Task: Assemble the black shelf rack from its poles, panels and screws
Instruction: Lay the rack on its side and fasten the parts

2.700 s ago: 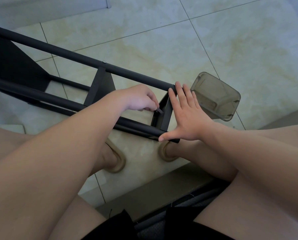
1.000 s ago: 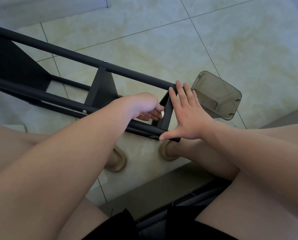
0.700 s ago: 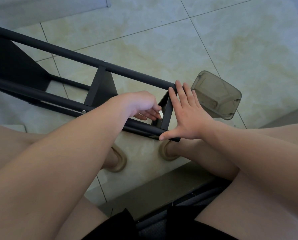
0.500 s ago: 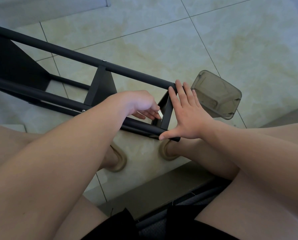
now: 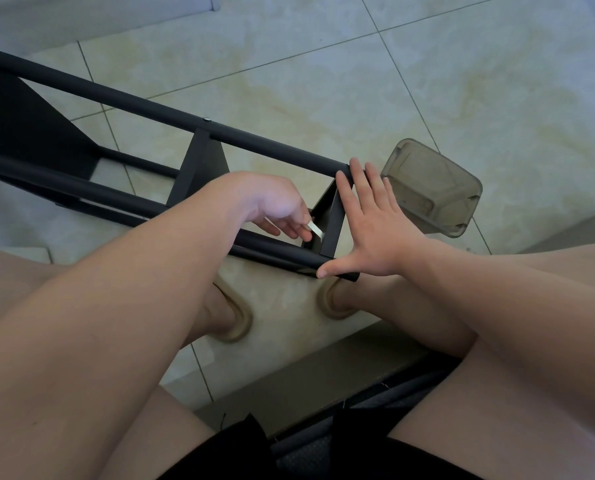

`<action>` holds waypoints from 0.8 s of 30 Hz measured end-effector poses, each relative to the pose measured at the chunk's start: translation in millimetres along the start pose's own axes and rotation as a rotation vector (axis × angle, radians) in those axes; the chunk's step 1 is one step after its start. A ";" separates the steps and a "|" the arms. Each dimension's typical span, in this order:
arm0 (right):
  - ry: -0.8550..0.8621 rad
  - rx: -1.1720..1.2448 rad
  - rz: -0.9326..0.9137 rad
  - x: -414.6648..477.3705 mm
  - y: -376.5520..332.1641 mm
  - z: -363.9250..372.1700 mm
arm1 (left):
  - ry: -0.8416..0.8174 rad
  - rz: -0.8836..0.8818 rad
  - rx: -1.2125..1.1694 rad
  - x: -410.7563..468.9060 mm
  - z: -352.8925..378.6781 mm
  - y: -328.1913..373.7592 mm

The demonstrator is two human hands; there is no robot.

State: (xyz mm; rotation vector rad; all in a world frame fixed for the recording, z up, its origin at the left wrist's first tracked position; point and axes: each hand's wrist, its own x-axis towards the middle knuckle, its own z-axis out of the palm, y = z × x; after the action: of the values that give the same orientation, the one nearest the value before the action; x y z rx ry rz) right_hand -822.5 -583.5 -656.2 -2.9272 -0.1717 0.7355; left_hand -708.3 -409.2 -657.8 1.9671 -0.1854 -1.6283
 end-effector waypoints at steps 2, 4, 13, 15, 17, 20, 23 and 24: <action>0.000 0.002 0.001 0.2 0.3 0.8 | -0.011 0.007 0.021 -0.8 -0.7 -0.8; -0.004 0.002 0.001 0.5 0.3 1.3 | -0.019 0.014 0.054 -2.3 -1.5 -1.2; -0.005 0.002 0.003 0.2 -0.2 0.1 | -0.049 -0.002 0.214 -7.0 -3.1 1.9; -0.006 0.000 0.005 -0.1 -0.7 -0.1 | -0.046 -0.002 0.256 -7.8 -3.4 2.4; -0.005 0.000 0.006 -0.3 -1.0 -0.3 | -0.031 0.003 0.314 -7.9 -3.5 2.0; -0.008 0.007 0.007 -0.6 -1.4 -1.2 | -0.032 -0.008 0.385 -6.7 -3.4 1.7; -0.011 0.010 0.010 -0.4 -1.5 -1.3 | 0.019 0.020 0.433 -6.2 -6.9 3.3; -0.012 0.007 0.010 -0.3 -1.5 -1.3 | 0.050 0.043 0.434 -6.1 -8.6 3.7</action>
State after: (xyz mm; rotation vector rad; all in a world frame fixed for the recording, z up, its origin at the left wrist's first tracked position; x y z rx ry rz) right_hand -822.4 -582.2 -654.8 -2.9193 -0.1551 0.7538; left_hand -700.8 -406.5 -649.9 2.2976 -0.6011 -1.6083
